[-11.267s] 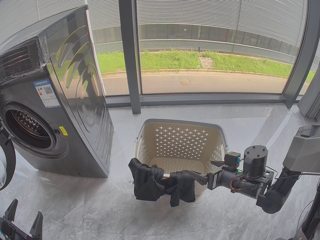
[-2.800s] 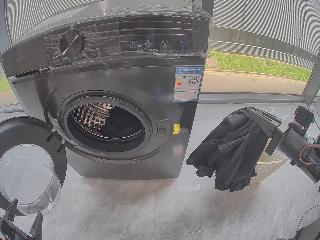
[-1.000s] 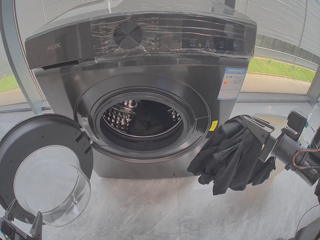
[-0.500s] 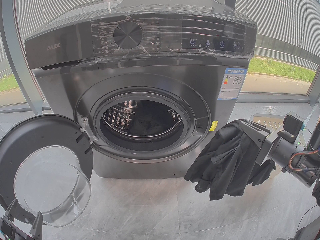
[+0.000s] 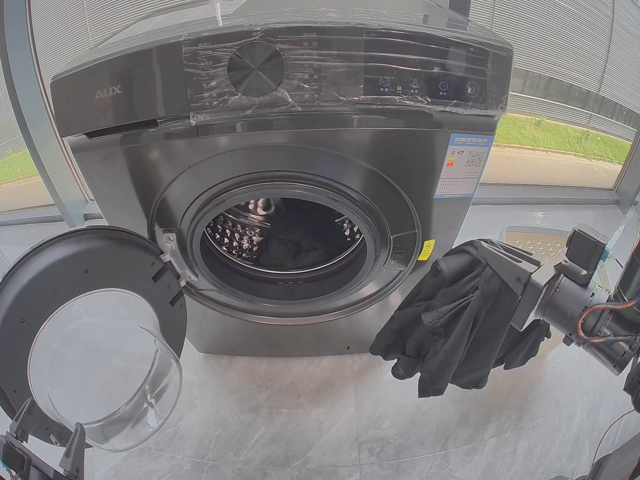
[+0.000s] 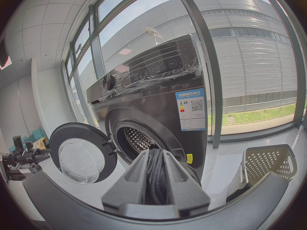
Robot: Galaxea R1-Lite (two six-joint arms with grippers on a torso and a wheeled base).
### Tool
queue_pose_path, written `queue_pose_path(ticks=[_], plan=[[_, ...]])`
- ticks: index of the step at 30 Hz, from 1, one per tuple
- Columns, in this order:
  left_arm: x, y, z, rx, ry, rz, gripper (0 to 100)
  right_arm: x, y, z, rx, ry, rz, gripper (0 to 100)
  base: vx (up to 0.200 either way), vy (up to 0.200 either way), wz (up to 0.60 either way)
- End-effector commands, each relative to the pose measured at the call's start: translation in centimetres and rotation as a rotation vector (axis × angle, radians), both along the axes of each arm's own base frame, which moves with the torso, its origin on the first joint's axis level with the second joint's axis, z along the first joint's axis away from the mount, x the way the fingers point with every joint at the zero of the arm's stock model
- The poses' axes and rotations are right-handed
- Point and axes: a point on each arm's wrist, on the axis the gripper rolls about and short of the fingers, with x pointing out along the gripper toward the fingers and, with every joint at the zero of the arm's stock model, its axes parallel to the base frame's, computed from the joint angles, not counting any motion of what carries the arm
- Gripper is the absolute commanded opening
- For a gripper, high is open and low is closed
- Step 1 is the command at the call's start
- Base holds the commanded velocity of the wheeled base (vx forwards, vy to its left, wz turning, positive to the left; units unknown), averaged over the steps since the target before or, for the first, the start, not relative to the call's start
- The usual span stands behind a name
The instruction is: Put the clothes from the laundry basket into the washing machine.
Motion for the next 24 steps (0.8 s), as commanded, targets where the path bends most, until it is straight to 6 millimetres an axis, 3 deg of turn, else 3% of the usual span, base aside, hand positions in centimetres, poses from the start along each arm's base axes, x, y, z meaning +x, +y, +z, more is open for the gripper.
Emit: queue_pose_path(ticks=[1, 6, 15, 24], plan=[[-0.01, 0.00, -0.49, 0.000, -0.001, 0.000, 100, 0.00, 0.05, -0.03, -0.001, 0.002, 0.002, 0, 0.000, 0.000, 0.00], [-0.01, 0.00, -0.49, 0.000, -0.001, 0.000, 100, 0.03, 0.06, -0.06, -0.002, 0.003, 0.001, 0, 0.000, 0.000, 0.00], [-0.01, 0.00, -0.49, 0.000, -0.001, 0.000, 100, 0.08, 0.10, -0.13, -0.003, 0.006, 0.001, 0, 0.000, 0.200, 0.00], [-0.01, 0.00, -0.49, 0.003, -0.001, 0.000, 100, -0.02, 0.07, -0.48, -0.012, 0.017, 0.004, 0, 0.000, 0.000, 0.00]])
